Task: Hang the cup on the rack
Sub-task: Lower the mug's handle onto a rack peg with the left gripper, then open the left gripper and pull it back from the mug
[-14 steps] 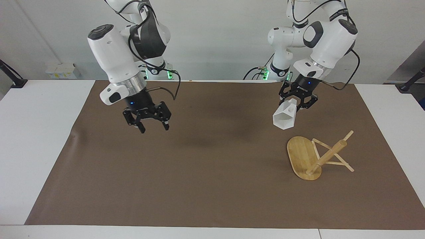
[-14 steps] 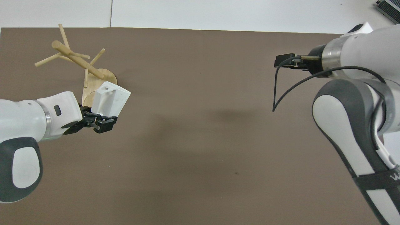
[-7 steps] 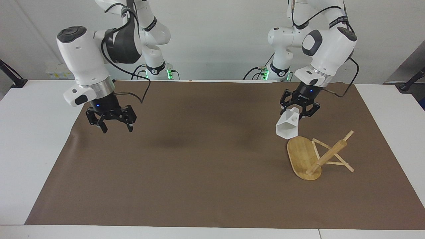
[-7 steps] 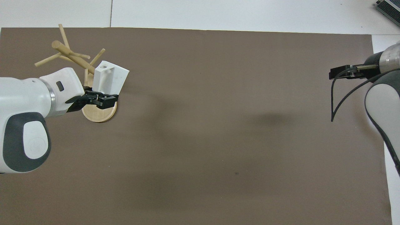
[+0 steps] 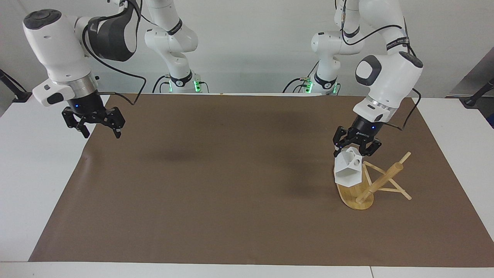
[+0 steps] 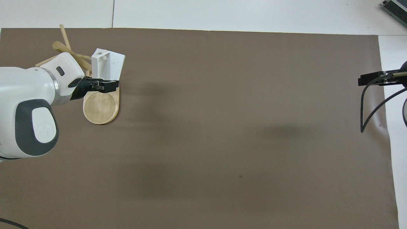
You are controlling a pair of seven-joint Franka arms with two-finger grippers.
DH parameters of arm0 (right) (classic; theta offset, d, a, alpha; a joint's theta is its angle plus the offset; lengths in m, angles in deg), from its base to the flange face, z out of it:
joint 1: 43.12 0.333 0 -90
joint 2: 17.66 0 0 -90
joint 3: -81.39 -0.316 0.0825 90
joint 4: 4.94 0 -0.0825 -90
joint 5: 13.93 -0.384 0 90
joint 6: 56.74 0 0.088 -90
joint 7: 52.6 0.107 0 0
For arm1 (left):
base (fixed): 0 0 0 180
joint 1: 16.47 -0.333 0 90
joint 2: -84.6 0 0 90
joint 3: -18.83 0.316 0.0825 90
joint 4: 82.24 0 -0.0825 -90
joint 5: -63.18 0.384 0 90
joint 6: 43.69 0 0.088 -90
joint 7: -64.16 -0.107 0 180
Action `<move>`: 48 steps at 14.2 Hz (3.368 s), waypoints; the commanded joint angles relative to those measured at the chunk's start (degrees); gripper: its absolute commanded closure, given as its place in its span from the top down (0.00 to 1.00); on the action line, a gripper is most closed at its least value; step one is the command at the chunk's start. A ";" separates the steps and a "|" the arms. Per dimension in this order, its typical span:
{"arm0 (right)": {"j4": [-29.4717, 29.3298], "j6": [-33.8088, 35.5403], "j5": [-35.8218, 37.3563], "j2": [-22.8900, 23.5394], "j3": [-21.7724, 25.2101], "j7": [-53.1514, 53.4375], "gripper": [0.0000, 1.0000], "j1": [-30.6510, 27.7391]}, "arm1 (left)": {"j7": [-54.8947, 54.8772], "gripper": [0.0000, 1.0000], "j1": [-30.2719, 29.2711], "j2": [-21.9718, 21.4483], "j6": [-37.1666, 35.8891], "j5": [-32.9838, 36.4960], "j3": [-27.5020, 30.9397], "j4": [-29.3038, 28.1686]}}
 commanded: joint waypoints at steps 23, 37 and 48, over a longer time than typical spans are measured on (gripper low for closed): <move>-4.85 14.10 -0.14 -2.07 0.21 -0.19 1.00 0.10 | 1.04 0.00 -7.38 4.29 -1.47 -20.94 -0.29 0.75; -4.76 14.54 -0.14 -2.25 -0.06 -0.36 1.00 0.19 | 1.21 1.00 -6.85 -0.62 -19.02 10.87 0.06 7.17; -4.85 14.62 -0.14 -2.25 -0.06 -0.36 1.00 0.19 | 18.60 1.00 -0.53 -9.16 -38.11 23.17 -0.55 7.86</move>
